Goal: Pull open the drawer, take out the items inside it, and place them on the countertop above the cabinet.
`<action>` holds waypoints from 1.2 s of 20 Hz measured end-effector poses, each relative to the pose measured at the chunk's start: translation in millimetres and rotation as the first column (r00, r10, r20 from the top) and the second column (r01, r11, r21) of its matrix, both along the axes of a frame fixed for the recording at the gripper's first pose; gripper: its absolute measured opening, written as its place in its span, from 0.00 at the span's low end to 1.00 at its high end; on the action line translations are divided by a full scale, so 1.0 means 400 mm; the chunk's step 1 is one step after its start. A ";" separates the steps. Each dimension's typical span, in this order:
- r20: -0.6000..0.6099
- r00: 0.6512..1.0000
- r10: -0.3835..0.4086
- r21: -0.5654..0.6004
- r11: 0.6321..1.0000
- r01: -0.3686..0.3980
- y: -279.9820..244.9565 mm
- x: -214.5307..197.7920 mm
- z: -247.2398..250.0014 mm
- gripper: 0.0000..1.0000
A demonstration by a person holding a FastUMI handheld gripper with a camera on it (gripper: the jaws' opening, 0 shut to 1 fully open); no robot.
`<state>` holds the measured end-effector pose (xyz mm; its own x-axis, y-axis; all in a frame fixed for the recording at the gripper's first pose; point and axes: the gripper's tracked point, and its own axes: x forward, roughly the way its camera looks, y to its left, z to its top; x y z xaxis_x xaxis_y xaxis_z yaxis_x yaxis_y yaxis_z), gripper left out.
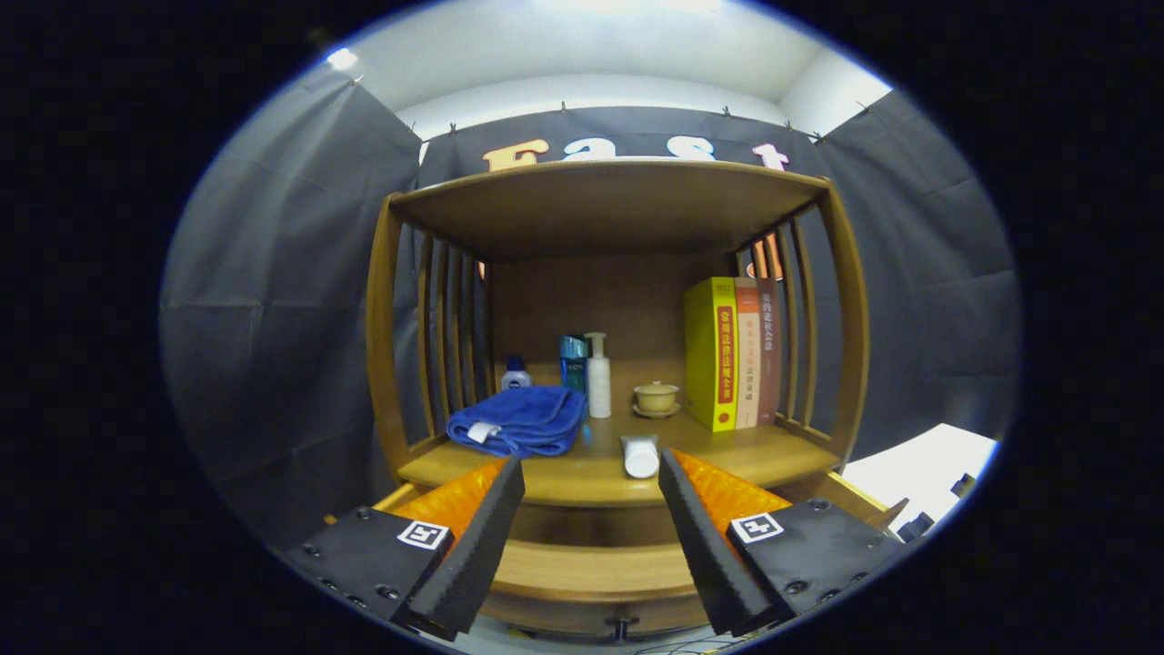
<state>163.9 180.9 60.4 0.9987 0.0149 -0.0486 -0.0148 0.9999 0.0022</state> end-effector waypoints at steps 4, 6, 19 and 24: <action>-0.048 0.999 0.013 0.023 1.000 -0.011 0.018 -0.061 -0.134 0.97; -0.062 0.998 0.002 0.027 1.000 0.000 0.009 -0.081 -0.183 0.97; -0.077 0.995 -0.070 -0.019 0.997 0.069 -0.031 -0.088 -0.291 0.96; -0.088 0.993 -0.081 -0.056 0.996 0.076 -0.032 -0.035 -0.277 0.96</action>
